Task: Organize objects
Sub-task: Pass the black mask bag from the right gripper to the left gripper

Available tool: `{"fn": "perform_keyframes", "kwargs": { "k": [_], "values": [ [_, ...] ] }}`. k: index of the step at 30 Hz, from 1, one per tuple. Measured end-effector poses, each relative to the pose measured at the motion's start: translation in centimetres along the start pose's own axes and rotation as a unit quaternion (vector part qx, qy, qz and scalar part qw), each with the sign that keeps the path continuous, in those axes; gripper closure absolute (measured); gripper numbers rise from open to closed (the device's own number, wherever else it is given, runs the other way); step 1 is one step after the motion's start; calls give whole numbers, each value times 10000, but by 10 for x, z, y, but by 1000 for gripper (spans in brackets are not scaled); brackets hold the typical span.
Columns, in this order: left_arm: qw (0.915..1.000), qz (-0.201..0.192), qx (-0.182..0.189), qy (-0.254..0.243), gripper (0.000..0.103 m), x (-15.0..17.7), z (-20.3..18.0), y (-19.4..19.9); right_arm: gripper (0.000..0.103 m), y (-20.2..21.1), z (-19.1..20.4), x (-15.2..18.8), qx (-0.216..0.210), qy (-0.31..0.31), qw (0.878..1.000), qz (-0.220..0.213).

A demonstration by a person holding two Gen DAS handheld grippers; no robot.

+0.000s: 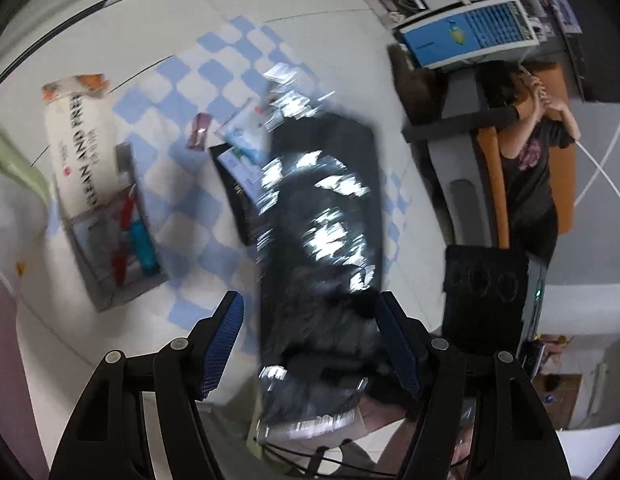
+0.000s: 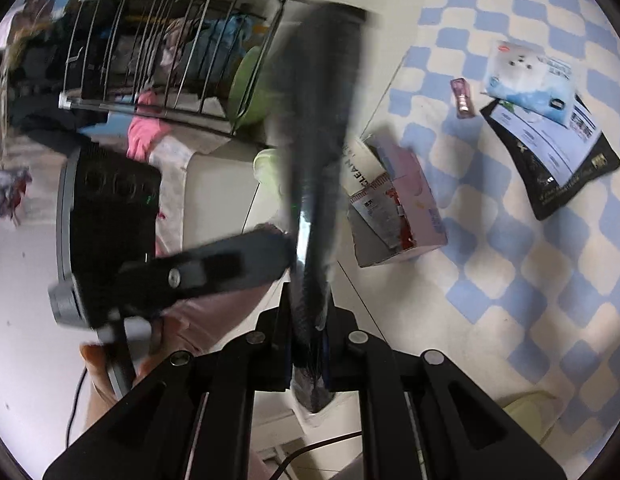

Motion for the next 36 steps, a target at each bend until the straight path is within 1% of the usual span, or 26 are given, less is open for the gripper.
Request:
{"fn": "perform_keyframes", "kwargs": {
  "k": [1,2,4,6,9,10,11,12,13,14,15,16,17,19,21,24,25,27,29,33,36],
  "values": [
    [10000,-50,23,-23,36,-1,-1,1,91,-3,0,1,-110,19,9999,63],
    [9999,-128,95,68,36,-12,7,-5,91,-6,1,4,-256,49,9996,143],
    [9986,-255,287,376,36,-19,19,-5,91,-9,5,7,-301,133,9992,205],
    [9965,-409,392,607,36,-20,30,-5,91,-13,6,8,-257,187,9992,240],
    [9957,-509,424,643,37,-16,33,3,91,-19,7,8,-526,88,9981,309],
    [9964,-526,405,525,49,-15,30,4,90,-21,8,8,-598,68,9976,337],
    [9972,-555,307,408,76,-8,26,7,90,-24,10,9,-654,72,9970,400],
    [9976,-608,159,301,89,-5,25,11,89,-27,11,10,-643,95,9969,448],
    [9975,-664,69,245,101,-4,25,12,80,-30,11,11,-580,122,9970,495],
    [9969,-746,10,240,102,-3,24,15,65,-33,10,12,-460,123,9975,523],
    [9960,-844,-96,262,103,-3,27,18,57,-36,7,13,-346,89,9980,524],
    [9950,-920,-224,319,103,-3,28,20,40,-38,2,13,-162,31,9985,524],
    [9936,-994,-334,427,103,-3,31,22,32,-40,-4,14,-14,-25,9988,496],
    [9903,-1121,-434,697,103,-4,40,23,32,-41,-15,14,169,-170,9988,425],
    [9858,-1274,-644,885,103,-3,46,26,32,-42,-29,14,305,-440,9978,378],
    [9759,-1548,-956,1204,103,-3,55,37,32,-43,-54,15,507,-847,9942,429],
    [9709,-1663,-1137,1297,103,-3,60,42,32,-44,-61,15,582,-953,9927,452],
    [9637,-1827,-1340,1410,103,-2,60,50,32,-42,-78,15,774,-1187,9887,482],
    [9582,-1932,-1490,1491,103,-7,61,53,32,-42,-89,15,845,-1351,9860,494],
    [9568,-1894,-1445,1669,103,-17,59,49,32,-40,-100,14,971,-1449,9838,407],
    [9542,-2001,-1406,1721,103,-29,64,44,32,-40,-104,11,1028,-1570,9814,403]
  ]
}}
Point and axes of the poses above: each gripper's, at about its wrist camera, not at the fingertips, and y roughly against the way its jaws point, z to its left, x to its underside, the point moved 8 cm from there along -y, roughly the way its jaws point, and after that the axes turned 12 degrees about z, right-handed, at the moved point
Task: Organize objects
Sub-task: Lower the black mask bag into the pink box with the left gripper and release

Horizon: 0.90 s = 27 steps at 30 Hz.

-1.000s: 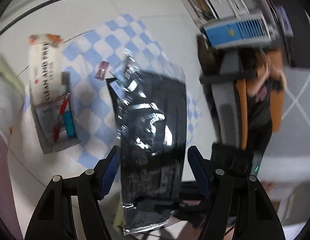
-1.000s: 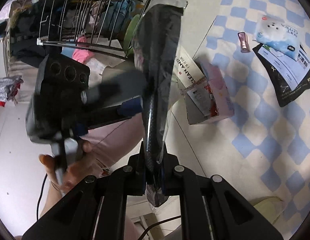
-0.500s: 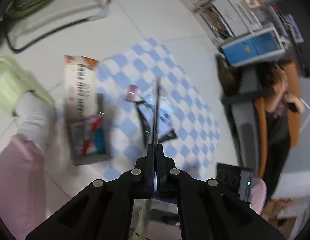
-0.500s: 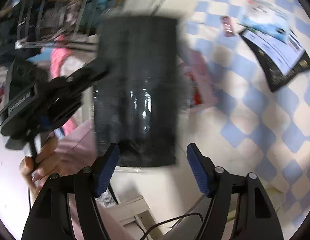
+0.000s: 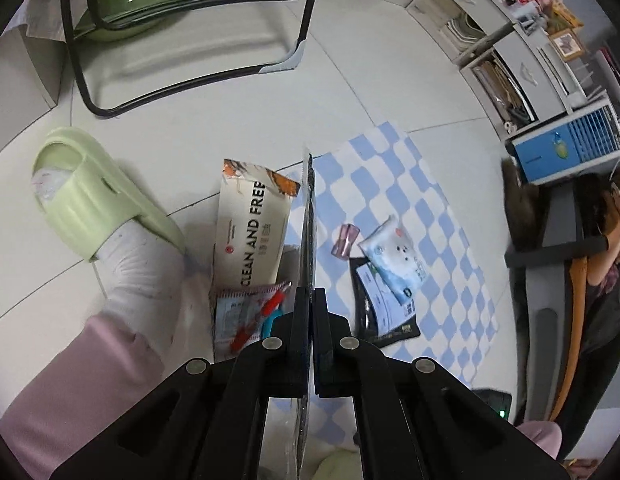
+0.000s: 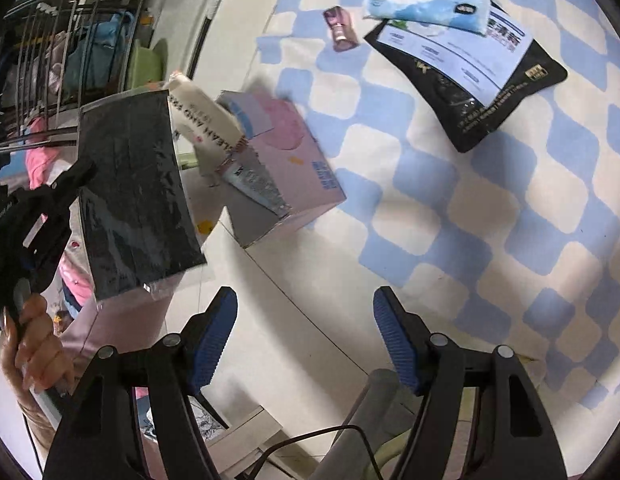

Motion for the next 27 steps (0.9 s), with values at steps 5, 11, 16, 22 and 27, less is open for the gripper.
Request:
{"fn": "perform_keyframes", "kwargs": {
  "k": [5,11,16,22,27],
  "values": [
    [9980,-535,151,309,103,-24,25,-27,32,-4,-10,-4,20,-254,9997,52],
    [9933,-751,16,883,103,-22,50,-54,30,-9,-21,-8,107,-481,9987,118],
    [9950,-276,-522,807,103,-6,51,-93,30,-17,-30,-9,246,-603,9976,230],
    [9892,620,-733,1112,53,9,51,-119,30,-26,-34,-6,462,-595,9965,367],
    [9868,790,-674,1240,37,15,36,-104,30,-32,-36,-6,688,-532,9952,455]
  ]
}}
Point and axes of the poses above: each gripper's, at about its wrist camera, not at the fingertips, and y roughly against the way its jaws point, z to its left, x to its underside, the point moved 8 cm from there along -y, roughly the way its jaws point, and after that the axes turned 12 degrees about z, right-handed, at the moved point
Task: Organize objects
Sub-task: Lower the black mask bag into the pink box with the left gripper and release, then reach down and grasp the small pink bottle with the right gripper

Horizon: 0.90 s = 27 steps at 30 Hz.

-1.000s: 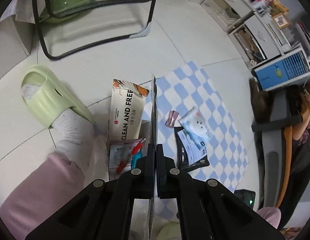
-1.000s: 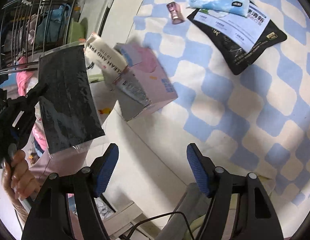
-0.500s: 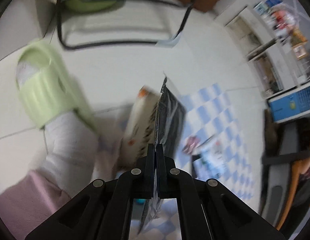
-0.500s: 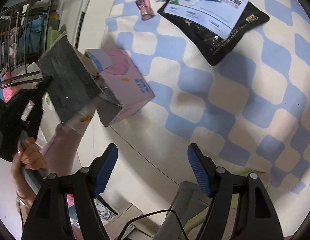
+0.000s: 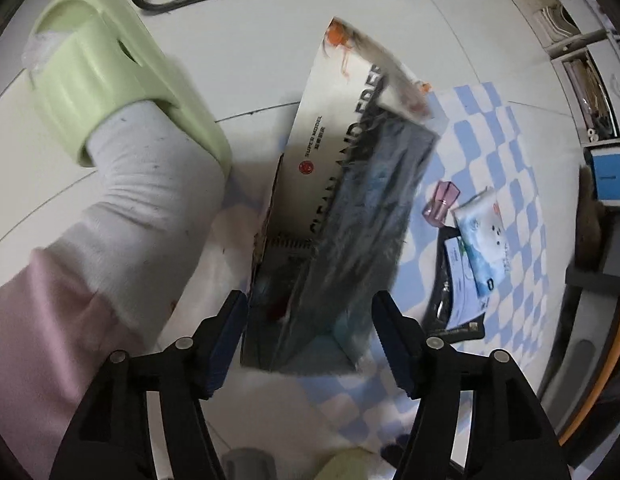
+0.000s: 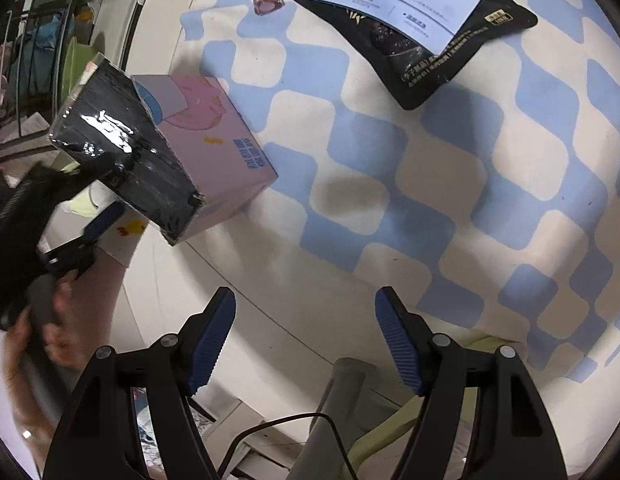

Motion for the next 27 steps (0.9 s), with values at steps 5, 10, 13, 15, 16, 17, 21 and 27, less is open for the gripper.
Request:
{"fn": "perform_keyframes", "kwargs": {
  "k": [5,10,13,15,16,17,21,27],
  "values": [
    [9975,-110,-468,-509,37,7,-31,44,23,0,-6,-10,316,4,9995,-27],
    [9884,-336,-499,-1393,37,16,-80,103,14,19,-11,-37,795,61,9961,-390],
    [9782,-446,-557,-1948,36,17,-103,137,14,32,-6,-59,1086,216,9920,-600],
    [9674,-698,-806,-2298,36,18,-102,158,14,37,1,-76,1349,466,9882,-556],
    [9621,-853,-900,-2430,36,20,-98,165,14,37,5,-83,1440,576,9868,-471],
    [9557,-1086,-970,-2557,36,23,-95,172,14,37,9,-94,1538,633,9854,-370],
    [9520,-1210,-1307,-2490,36,22,-82,157,14,43,22,-131,1206,349,9918,-240],
    [9688,-1067,-923,-2036,36,31,-65,158,31,47,53,-194,1739,674,9810,-537]
  ]
}}
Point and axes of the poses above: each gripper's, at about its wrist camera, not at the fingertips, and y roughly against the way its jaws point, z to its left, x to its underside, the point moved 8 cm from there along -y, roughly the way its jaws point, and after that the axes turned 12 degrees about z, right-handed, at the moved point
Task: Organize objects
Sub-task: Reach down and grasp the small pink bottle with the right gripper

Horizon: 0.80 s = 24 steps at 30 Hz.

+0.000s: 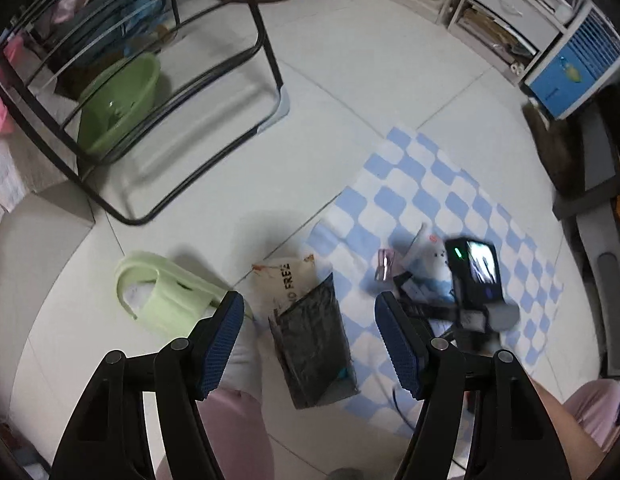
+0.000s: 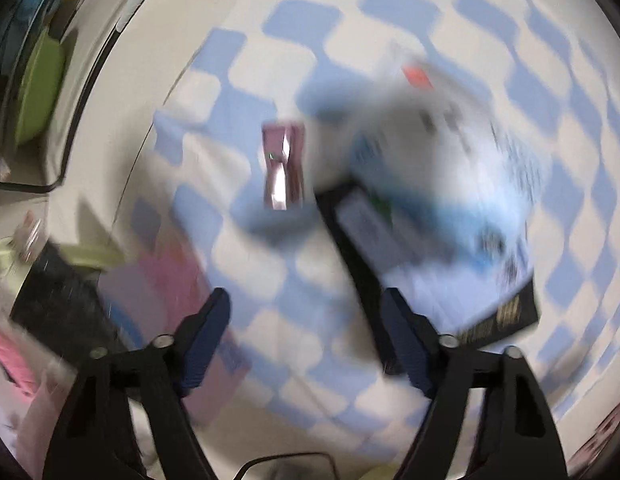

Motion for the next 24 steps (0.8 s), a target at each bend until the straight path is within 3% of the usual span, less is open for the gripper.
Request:
{"fn": "perform_keyframes", "kwargs": {
  "k": [3,7,9,11,16,18,21,24],
  "values": [
    [9996,-13,170,213,36,-1,7,6,43,-5,9,-24,143,2,9998,-103],
    [9957,-167,829,385,36,-4,12,24,56,-25,17,-48,69,-166,9998,64],
    [9941,-227,975,408,36,-8,20,31,59,-32,19,-56,150,-189,9997,94],
    [9934,-245,1039,419,36,-9,25,34,73,-36,17,-61,361,-194,9992,27],
    [9938,-81,1066,308,36,-14,30,23,74,-34,4,-49,301,-285,9991,7],
    [9945,33,987,339,36,-17,31,14,74,-30,-1,-36,-16,-307,9995,7],
    [9912,344,1223,373,36,-16,26,-5,74,-21,-16,-6,-591,-427,9973,-46],
    [9859,857,1389,364,36,-4,22,-30,74,-22,-39,32,-1521,-900,9842,87]
  ]
}}
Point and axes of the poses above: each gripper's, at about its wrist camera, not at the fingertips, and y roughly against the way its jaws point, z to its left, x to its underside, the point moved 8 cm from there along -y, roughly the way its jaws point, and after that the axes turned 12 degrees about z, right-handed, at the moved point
